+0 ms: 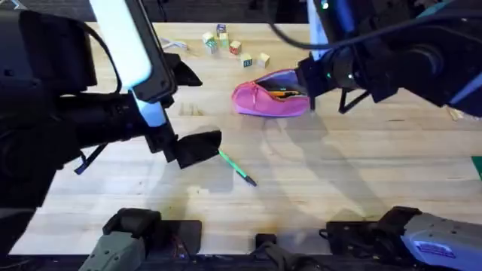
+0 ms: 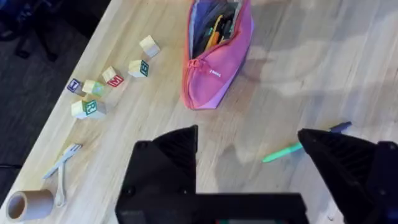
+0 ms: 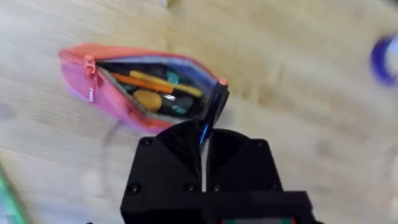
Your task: Unzip the bag, pick up the pens from the table one at a time and place them inside, then zip the bag closed.
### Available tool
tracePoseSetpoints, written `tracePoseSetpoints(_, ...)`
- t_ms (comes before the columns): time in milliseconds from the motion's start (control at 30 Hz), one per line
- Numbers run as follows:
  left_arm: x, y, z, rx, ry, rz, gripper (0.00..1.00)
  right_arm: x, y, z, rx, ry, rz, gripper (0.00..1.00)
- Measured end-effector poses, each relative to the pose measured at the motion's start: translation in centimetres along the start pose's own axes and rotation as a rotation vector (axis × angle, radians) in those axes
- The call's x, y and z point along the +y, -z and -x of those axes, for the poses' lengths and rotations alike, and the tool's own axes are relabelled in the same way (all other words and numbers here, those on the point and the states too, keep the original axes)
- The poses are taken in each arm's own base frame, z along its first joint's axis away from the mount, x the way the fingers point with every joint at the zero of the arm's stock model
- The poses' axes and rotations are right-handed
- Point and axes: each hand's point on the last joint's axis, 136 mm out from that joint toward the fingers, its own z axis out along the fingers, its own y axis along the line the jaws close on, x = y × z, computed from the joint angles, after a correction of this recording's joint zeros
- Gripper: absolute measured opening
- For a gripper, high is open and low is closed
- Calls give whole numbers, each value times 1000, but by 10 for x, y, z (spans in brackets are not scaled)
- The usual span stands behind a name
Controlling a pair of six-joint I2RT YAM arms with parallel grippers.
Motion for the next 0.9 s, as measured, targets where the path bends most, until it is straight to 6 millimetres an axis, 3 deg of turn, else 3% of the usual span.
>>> tracePoseSetpoints(67,0,0,0,0,0,0,993,0,0,10,-41,109,-5,34)
tracePoseSetpoints(100,0,0,0,0,0,0,994,-1,1,24,-94,286,-15,34)
tracePoseSetpoints(167,0,0,0,0,0,0,993,0,0,27,-105,417,-7,34)
tracePoseSetpoints(200,0,0,0,0,0,0,994,3,-3,25,-105,599,27,34)
tracePoseSetpoints(567,0,0,0,0,0,0,993,9,-12,21,-170,1078,150,30)
tracePoseSetpoints(633,0,0,0,0,0,0,993,14,-27,13,-154,1238,180,31)
tracePoseSetpoints(833,0,0,0,0,0,0,993,24,-51,-1,-111,1390,237,31)
tracePoseSetpoints(900,0,0,0,0,0,0,993,37,-75,-15,-81,1443,304,32)
